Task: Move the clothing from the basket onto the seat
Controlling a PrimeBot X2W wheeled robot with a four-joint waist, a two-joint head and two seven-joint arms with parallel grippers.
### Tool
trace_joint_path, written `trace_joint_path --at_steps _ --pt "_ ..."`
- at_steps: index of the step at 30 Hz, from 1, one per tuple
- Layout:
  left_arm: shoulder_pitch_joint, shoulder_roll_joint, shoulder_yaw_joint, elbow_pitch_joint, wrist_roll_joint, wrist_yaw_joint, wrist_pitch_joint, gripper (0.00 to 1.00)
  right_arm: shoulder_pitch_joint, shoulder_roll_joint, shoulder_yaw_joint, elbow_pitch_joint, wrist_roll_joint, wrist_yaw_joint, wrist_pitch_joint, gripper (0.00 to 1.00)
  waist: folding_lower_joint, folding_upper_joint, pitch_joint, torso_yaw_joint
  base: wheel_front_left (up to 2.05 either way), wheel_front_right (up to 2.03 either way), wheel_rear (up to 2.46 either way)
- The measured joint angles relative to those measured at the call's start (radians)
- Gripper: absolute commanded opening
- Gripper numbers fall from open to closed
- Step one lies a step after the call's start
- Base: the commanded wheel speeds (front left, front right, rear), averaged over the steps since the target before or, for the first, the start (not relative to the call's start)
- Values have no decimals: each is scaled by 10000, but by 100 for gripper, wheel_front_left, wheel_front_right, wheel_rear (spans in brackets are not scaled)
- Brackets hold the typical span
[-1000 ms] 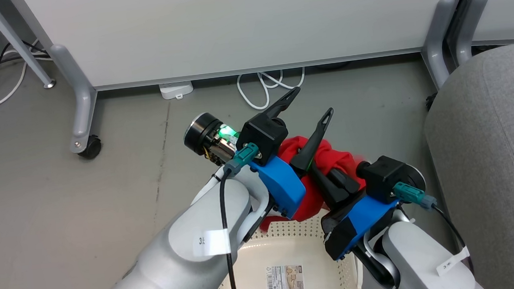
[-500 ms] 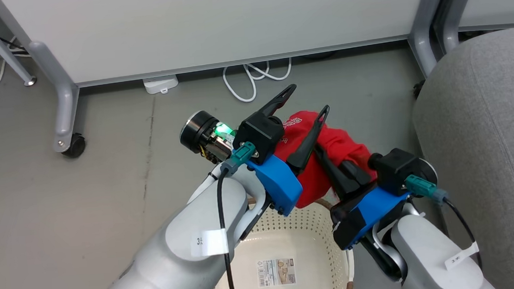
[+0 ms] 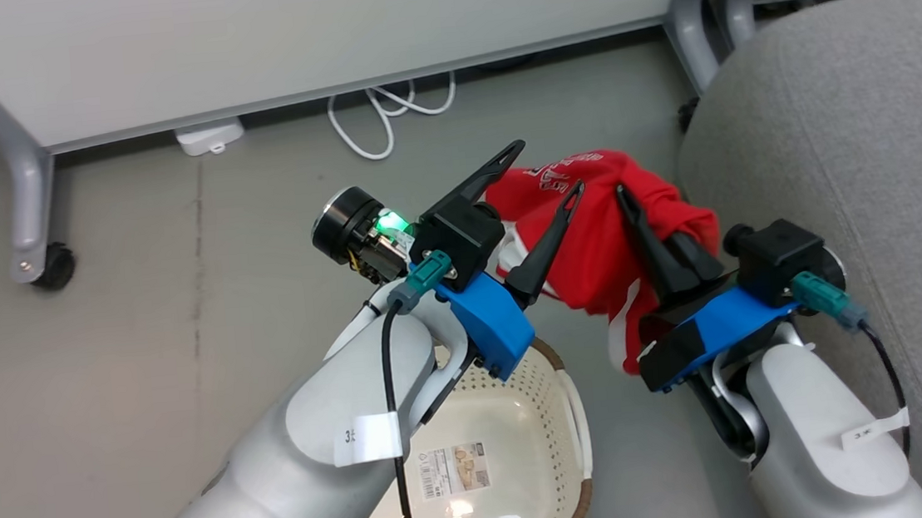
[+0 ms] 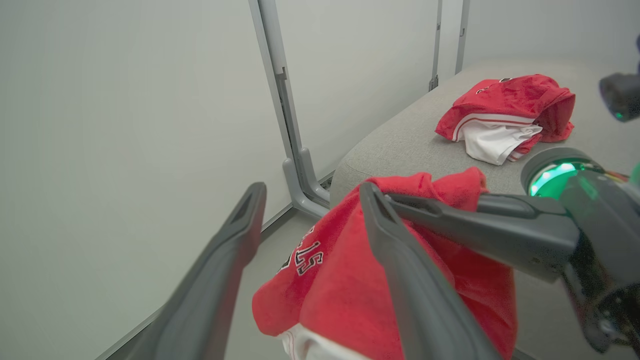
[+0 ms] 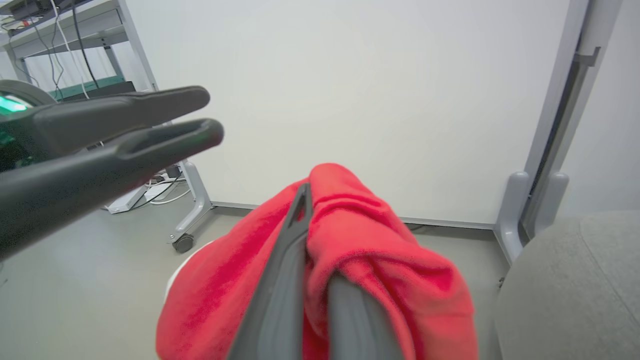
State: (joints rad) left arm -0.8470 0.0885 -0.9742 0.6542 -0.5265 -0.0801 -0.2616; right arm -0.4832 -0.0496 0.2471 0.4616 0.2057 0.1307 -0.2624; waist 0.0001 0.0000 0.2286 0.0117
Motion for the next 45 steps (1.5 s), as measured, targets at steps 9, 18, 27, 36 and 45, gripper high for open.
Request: trace_joint_path --at_steps 9,18,27,36,45 --pt "-54 44 -167 -109 90 2 6 100 73 -4 -1068 -483 -336 -2 0 0 0 0 443 -896 0 0 0" --pt "-95 188 -483 -291 215 0 128 100 292 -6 -1856 -972 -376 -2 0 0 0 0 893 -1863 0 0 0" --pt "-89 303 -815 -566 341 -4 305 100 773 -6 -2497 -1413 -466 0 0 0 0 0 1321 -2711 0 0 0" --pt "-82 299 -1078 -725 368 -12 414 100 1220 -8 -2803 -1603 -416 0 0 0 0 0 1663 -3281 0 0 0" --pt "-82 328 -1137 -800 364 2 430 100 1222 -8 -2771 -1739 -355 0 0 0 0 0 1752 -3370 0 0 0"
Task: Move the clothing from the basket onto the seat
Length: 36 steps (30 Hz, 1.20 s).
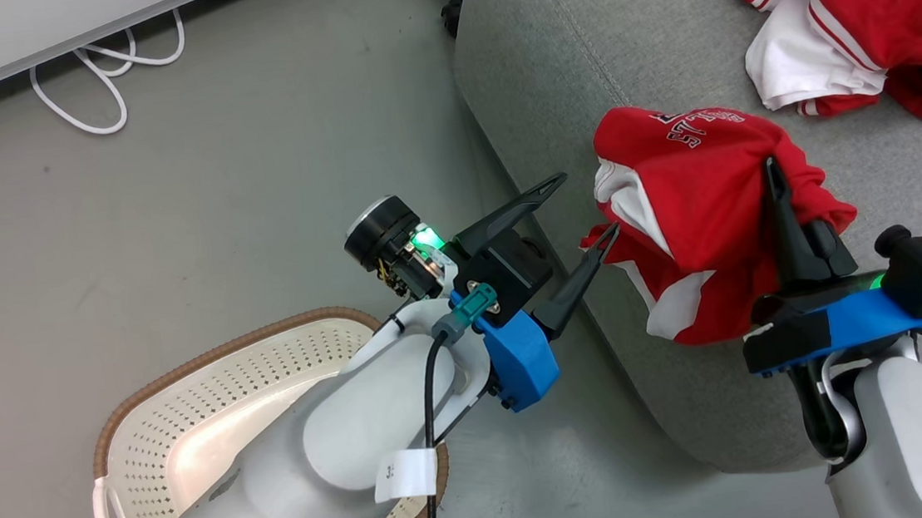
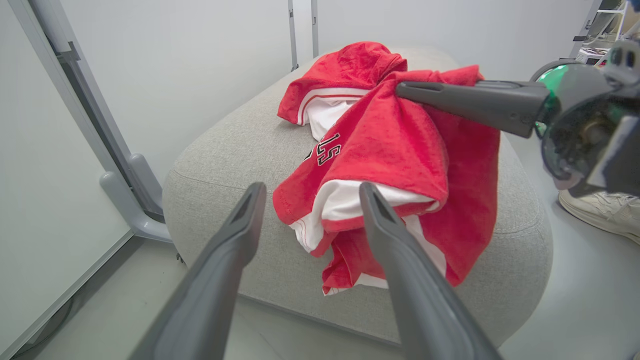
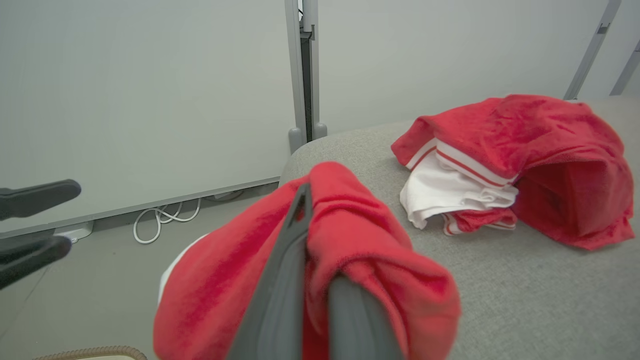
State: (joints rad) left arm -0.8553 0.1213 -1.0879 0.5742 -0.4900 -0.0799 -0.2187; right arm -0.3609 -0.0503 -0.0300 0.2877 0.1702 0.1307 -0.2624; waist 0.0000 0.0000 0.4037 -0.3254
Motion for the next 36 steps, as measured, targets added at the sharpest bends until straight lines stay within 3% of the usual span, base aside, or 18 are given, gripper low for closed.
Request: trace_joint_path --at_steps 8,15,20,26,31,36 --pt "-96 94 -21 -221 4 125 -4 100 -830 -29 33 -431 -347 0 0 0 0 0 230 81 0 0 0" --pt "-423 420 4 -568 146 267 150 100 -2660 -938 -326 -1174 -568 0 0 0 0 0 894 131 0 0 0" --pt "-778 782 33 -936 291 395 359 100 -4416 -1900 -1206 -1877 -589 0 0 0 0 0 1653 162 0 0 0" --pt "-1211 1275 36 -1530 548 543 702 100 -5995 -3168 -3010 -2341 -430 0 -2 0 1 0 2700 158 0 0 0" --pt "-1529 1576 42 -2027 702 639 1014 100 -6345 -4261 -4372 -1916 -238 0 -2 0 1 0 3523 110 0 0 0" --pt "-1738 1852 33 -2481 815 708 1235 100 -6111 -4558 -5160 -1007 -111 0 -2 0 1 0 4175 10 0 0 0"
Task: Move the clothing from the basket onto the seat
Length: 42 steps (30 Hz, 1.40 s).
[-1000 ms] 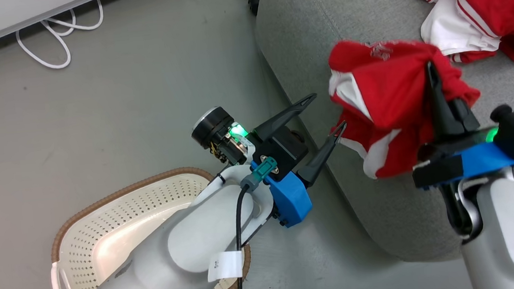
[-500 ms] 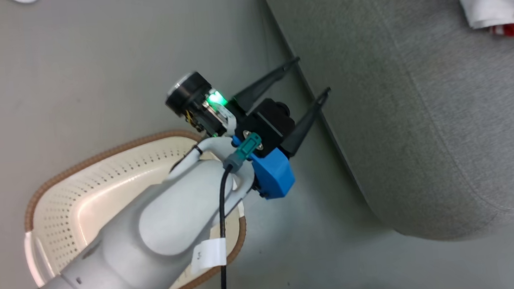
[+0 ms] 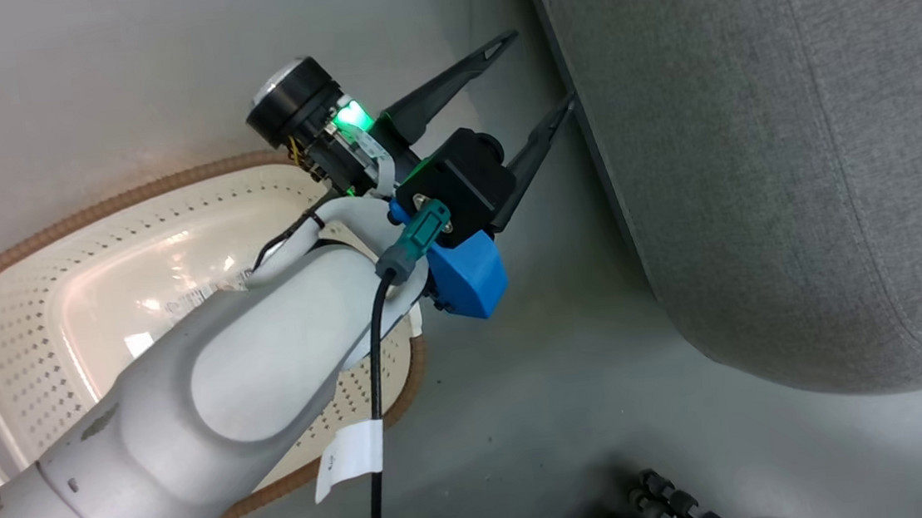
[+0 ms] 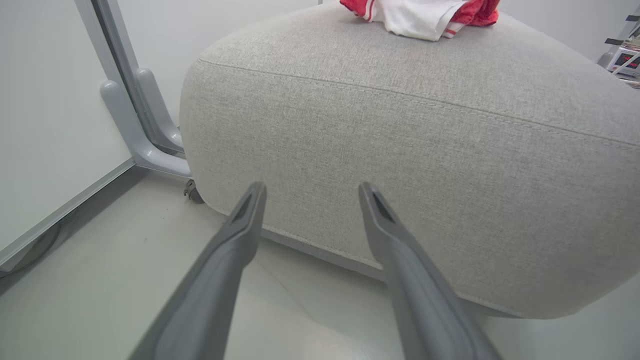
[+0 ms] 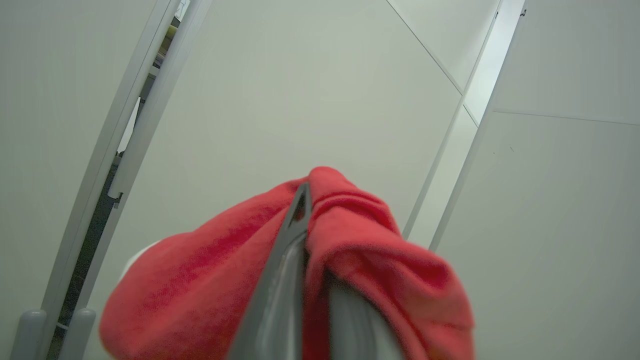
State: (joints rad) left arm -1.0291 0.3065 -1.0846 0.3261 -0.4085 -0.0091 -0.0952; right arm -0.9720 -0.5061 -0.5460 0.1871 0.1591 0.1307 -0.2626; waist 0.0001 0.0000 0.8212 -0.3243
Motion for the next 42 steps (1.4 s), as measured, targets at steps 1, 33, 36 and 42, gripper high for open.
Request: trace_joint_path --at_steps 1,33,36,42 --pt "-15 63 -2 -67 29 0 48 100 123 25 10 203 0 0 2 0 0 0 101 -25 0 0 0" --pt "-11 134 -105 -278 -173 263 -366 100 3165 2759 644 859 -681 0 0 100 -1 0 -66 33 0 0 0" --pt "221 -36 -61 -23 -359 303 -734 100 3943 2964 696 548 -750 0 0 100 -1 0 -531 73 0 0 0" --pt "855 -280 253 525 -773 466 -1396 100 5140 3187 1143 -272 -988 0 2 100 -2 0 -1716 224 0 0 0"
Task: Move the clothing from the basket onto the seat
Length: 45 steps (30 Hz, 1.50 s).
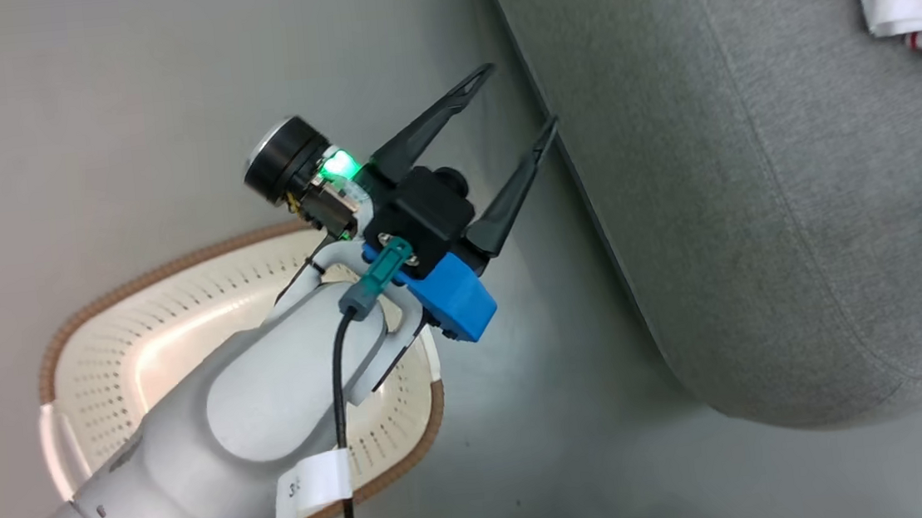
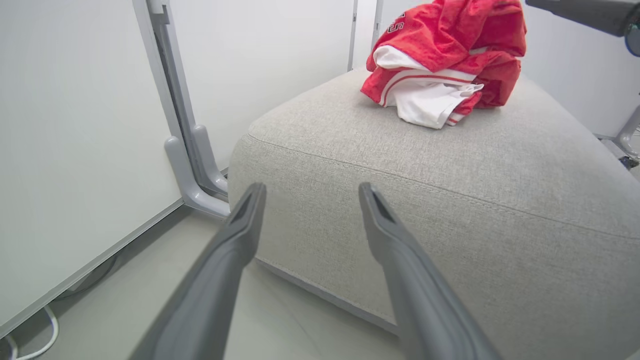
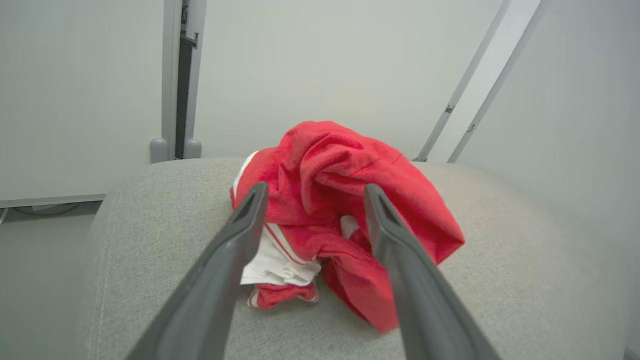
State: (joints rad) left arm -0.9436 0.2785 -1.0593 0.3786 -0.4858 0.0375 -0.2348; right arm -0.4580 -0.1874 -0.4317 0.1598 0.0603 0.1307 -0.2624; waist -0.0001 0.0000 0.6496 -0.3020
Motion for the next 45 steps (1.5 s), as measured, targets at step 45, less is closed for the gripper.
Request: trace_joint_path --at_steps 45 --pt "8163 -2056 9515 -1607 2861 -1198 -268 100 3247 976 4000 523 483 0 -2 100 -1 1 -5803 3339 0 0 0"
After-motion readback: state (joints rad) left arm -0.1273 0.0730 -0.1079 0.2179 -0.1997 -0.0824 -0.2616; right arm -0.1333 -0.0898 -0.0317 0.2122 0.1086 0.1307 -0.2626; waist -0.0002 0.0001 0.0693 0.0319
